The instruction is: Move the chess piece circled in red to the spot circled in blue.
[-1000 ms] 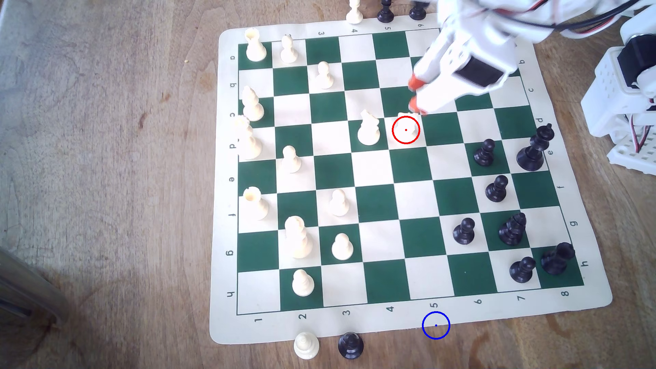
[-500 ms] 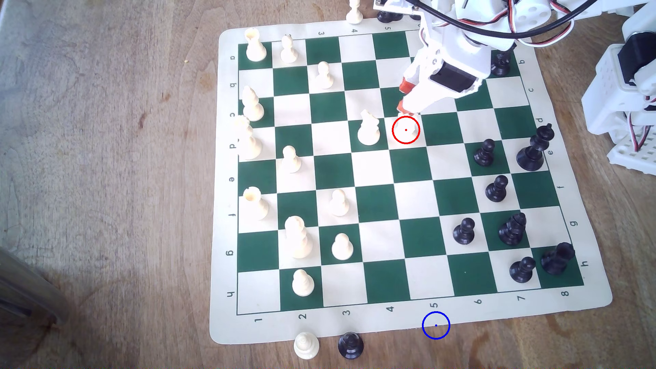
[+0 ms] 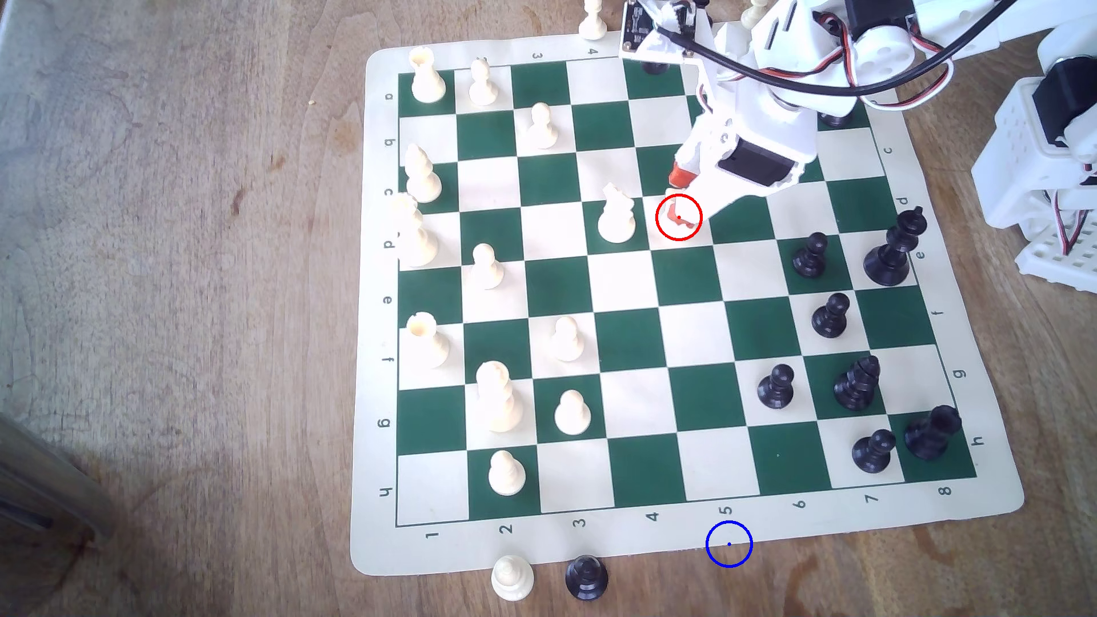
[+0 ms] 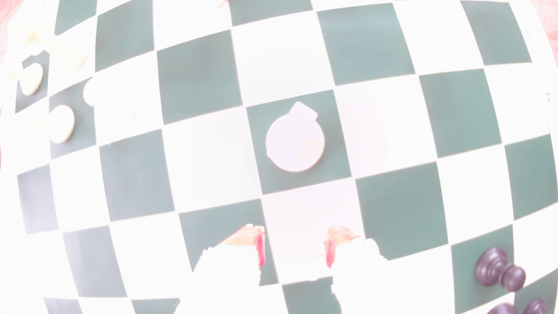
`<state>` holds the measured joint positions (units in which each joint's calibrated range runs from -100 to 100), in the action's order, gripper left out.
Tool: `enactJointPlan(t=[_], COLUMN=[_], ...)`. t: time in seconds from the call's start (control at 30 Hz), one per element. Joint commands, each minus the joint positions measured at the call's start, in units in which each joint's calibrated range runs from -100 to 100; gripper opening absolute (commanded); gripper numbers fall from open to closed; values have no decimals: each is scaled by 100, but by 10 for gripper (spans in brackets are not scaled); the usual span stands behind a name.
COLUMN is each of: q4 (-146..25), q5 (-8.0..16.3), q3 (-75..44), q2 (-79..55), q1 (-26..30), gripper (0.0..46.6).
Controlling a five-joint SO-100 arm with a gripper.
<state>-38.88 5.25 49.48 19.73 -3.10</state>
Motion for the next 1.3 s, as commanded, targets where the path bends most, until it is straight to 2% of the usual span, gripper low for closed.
enactJointPlan(t=[0.0,0.33,0.67,0.8,0.83,1.13,1.27], q4=[105,129,293,293,309,375,-166], q5=[-29,-34,39,39,39,68,29], q3=[-34,165,165,174,174,156,-161], q2=[73,-55,-72,-80,-89,39,259], q1=[-101,-62,-54,-23,1,24,32], gripper=[116,91,102,74,2,2,2])
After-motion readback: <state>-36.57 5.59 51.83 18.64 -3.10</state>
